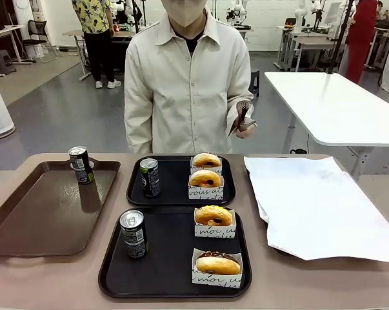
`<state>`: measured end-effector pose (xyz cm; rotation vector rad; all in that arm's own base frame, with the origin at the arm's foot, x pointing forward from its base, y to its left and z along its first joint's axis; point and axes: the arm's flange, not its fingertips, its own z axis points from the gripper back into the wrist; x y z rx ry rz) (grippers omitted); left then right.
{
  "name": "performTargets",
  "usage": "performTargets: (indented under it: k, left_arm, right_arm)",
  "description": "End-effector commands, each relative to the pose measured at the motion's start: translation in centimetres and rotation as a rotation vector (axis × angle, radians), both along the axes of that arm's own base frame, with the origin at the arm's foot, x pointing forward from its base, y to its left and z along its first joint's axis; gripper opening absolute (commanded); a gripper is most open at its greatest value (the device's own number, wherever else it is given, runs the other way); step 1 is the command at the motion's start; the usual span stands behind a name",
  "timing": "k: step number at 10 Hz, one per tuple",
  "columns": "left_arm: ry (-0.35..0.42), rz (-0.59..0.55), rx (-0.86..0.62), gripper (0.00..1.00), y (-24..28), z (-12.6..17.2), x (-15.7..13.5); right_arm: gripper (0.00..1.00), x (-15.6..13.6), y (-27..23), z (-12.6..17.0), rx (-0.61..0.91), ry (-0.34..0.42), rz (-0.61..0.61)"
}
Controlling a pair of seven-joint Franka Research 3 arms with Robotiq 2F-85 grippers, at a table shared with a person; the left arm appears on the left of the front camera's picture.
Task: Set up donuts and drinks on trays.
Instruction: Pick up one Pepsi coke from the Handle tray and place it on the Flat Tray without a Pepsi coke.
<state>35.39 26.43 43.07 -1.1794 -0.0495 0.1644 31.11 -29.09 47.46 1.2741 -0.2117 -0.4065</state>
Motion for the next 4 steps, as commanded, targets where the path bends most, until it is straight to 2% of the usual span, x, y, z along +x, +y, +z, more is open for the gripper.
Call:
performTargets:
  k: [1, 4]
  left_arm:
    - [-0.010, -0.005, -0.010, 1.00, -0.47, -0.13, -0.23]
    - [-0.010, -0.005, -0.010, 1.00, -0.47, -0.13, -0.23]
  right_arm:
    - [1.00, 0.03, 0.02, 0.14, 0.013, -0.015, -0.001]
    - [1.00, 0.03, 0.02, 0.14, 0.013, -0.015, -0.001]
